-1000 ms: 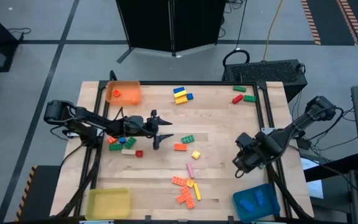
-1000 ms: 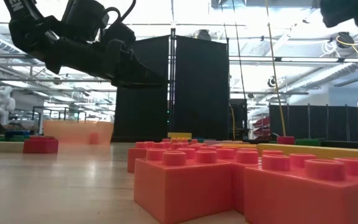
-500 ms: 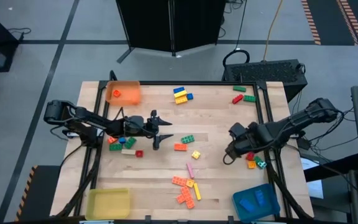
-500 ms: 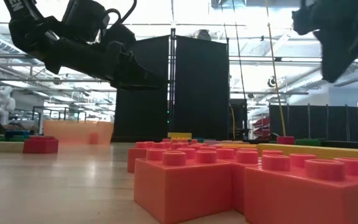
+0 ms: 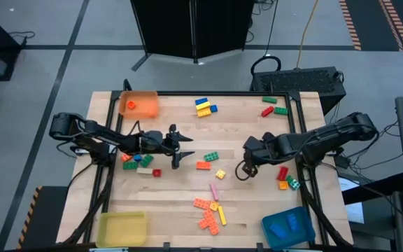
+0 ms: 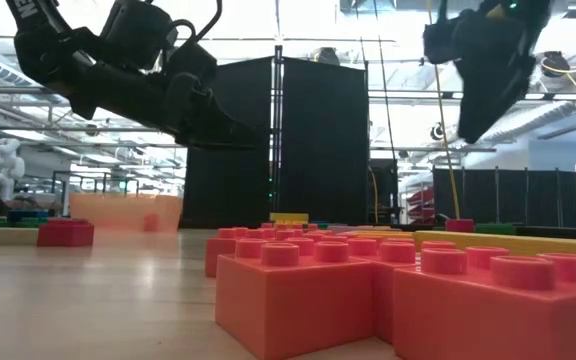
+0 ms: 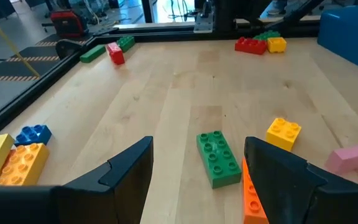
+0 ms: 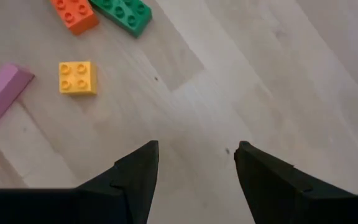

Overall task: Sort blocks by size
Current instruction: Put the orange 8 stud game piece into the blue bin

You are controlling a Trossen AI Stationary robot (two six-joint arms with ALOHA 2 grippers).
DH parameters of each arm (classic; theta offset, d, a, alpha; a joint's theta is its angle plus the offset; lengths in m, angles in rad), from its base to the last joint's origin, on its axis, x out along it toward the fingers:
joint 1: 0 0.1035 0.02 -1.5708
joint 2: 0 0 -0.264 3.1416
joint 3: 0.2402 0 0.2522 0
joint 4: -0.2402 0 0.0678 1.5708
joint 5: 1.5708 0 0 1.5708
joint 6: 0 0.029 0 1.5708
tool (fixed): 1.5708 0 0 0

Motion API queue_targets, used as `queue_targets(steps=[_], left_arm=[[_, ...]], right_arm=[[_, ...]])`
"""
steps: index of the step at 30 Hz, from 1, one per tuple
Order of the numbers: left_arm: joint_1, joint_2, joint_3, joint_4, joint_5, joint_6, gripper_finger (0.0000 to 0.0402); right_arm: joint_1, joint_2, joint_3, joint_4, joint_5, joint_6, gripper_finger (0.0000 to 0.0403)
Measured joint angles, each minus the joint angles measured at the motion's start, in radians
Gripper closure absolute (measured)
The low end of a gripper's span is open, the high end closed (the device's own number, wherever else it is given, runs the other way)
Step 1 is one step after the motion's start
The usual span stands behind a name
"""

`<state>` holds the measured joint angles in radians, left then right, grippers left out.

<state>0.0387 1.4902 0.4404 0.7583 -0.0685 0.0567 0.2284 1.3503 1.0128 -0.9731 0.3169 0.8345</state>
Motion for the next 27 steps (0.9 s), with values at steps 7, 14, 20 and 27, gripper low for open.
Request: queue_targets(steps=[7, 14, 20, 27], left_arm=[[0.000, 0.000, 0.000, -0.002, 0.000, -0.025, 0.0148], [0.000, 0.000, 0.000, -0.024, 0.000, -0.025, 0.0148], [0.000, 0.000, 0.000, -0.052, -0.009, -0.025, 0.0148], [0.000, 0.000, 0.000, -0.062, -0.014, -0.025, 0.0148]], right_arm=[[-0.034, 0.101, 0.000, 0.172, -0.012, -0.161, 0.0198], [-0.053, 0.191, 0.000, 0.357, -0.064, -0.322, 0.0198], [-0.055, 0.242, 0.000, 0.474, -0.053, -0.435, 0.0198], [-0.083, 0.270, 0.000, 0.504, 0.042, -0.435, 0.0198]])
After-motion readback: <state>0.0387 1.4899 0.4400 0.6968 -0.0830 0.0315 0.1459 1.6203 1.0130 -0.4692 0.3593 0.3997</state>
